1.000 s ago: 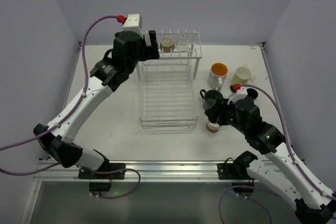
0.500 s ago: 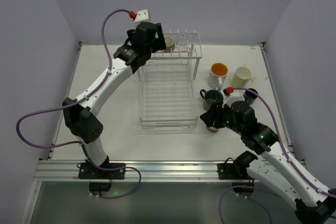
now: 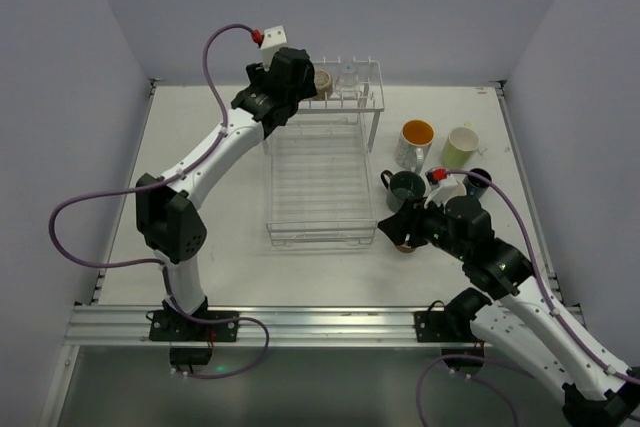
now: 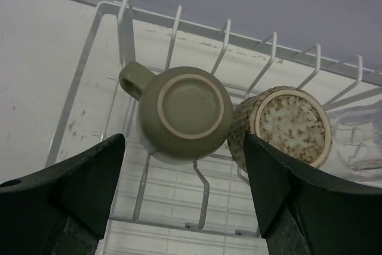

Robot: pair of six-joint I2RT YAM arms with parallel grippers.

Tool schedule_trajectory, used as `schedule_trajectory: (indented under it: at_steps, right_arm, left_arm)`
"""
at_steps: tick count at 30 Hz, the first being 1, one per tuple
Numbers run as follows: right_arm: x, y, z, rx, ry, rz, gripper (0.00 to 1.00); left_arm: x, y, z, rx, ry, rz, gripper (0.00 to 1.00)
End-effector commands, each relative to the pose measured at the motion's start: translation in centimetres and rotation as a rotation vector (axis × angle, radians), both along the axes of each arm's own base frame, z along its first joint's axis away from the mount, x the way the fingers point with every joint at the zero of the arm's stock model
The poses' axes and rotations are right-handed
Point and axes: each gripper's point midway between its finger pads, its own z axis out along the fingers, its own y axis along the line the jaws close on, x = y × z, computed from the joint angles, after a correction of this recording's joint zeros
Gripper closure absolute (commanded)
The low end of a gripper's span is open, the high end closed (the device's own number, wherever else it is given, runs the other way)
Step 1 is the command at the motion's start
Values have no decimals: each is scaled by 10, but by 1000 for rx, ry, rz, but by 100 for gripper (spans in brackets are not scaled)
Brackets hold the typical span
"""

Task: Unload the cups from the dish rack

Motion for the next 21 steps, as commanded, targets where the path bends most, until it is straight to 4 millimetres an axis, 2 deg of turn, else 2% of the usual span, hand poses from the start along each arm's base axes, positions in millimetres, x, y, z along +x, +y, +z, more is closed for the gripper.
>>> schedule_trajectory:
  at_steps: [1, 14, 18, 20, 21]
  right_arm:
    - [-1, 3, 7, 16, -40, 31, 49]
    - [-3, 10, -2, 30, -16, 59, 49]
    - [-3, 11, -4, 26, -7, 60, 49]
    - [-2, 12, -1, 33, -11, 61, 49]
    - [-2, 12, 0, 39, -14, 61, 49]
  left_arm:
    - [12, 6, 13, -37, -45, 59, 16]
    - [27, 11, 11, -5, -80, 85, 21]
    - [32, 11, -1, 7, -58, 77, 32]
    - [34, 12, 1, 8, -70, 79, 43]
    - [32, 14, 4, 13, -75, 76, 46]
